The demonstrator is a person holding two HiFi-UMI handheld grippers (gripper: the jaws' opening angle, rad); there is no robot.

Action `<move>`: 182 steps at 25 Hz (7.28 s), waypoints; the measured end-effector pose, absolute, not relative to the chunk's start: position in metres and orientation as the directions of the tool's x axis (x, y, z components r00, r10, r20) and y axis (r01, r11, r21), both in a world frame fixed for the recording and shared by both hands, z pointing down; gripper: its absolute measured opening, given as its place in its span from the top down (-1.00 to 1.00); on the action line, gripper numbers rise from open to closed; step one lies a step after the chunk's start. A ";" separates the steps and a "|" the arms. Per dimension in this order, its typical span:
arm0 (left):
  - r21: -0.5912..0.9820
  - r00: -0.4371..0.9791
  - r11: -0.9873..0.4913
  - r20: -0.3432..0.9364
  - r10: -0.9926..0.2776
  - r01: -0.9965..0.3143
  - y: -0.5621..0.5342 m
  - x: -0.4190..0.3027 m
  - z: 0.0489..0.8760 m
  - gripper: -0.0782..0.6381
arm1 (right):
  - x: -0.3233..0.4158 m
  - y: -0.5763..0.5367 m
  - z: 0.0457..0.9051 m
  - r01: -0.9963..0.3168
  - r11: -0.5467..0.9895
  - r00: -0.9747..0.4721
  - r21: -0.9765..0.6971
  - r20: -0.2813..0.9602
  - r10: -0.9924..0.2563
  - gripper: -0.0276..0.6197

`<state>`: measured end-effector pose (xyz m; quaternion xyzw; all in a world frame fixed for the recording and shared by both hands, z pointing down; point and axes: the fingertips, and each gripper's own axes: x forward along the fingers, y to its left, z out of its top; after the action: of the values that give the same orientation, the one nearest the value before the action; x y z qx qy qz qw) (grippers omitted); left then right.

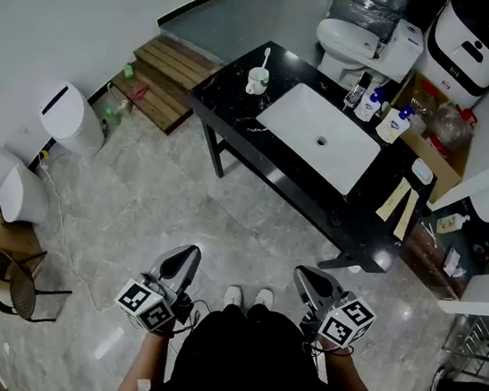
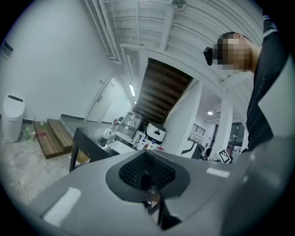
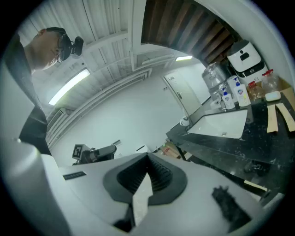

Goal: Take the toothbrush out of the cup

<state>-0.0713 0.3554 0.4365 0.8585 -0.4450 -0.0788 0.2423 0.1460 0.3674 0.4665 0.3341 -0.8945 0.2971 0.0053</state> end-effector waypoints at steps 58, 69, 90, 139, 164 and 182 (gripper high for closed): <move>0.480 0.574 -0.457 0.124 -0.809 -0.749 0.173 -0.146 0.478 0.76 | 0.063 0.190 0.509 -0.594 0.610 -0.799 -0.524 0.294 -0.525 0.87; 0.479 0.608 -0.489 0.125 -0.784 -0.729 0.150 -0.148 0.479 0.76 | 0.065 0.176 0.506 -0.608 0.563 -0.778 -0.560 0.279 -0.563 0.87; 0.434 0.585 -0.471 0.174 -0.792 -0.768 0.047 -0.115 0.471 0.76 | 0.080 0.057 0.517 -0.532 0.606 -0.832 -0.591 0.230 -0.505 0.87; 0.412 0.702 -0.592 0.197 -0.684 -0.692 -0.167 -0.130 0.476 0.69 | 0.033 -0.212 0.530 -0.627 0.637 -0.779 -0.449 0.329 -0.534 0.86; 0.387 0.750 -0.646 0.253 -0.611 -0.658 -0.193 -0.118 0.493 0.61 | 0.005 -0.297 0.578 -0.659 0.661 -0.744 -0.359 0.441 -0.502 0.66; 0.420 0.741 -0.621 0.244 -0.625 -0.662 -0.197 -0.126 0.496 0.61 | -0.008 -0.317 0.586 -0.675 0.665 -0.723 -0.321 0.468 -0.508 0.75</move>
<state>-0.1261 -0.1966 0.4962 0.8995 -0.3579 0.0371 0.2480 -0.0082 -0.3166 0.5860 0.3301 -0.8959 0.2424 0.1721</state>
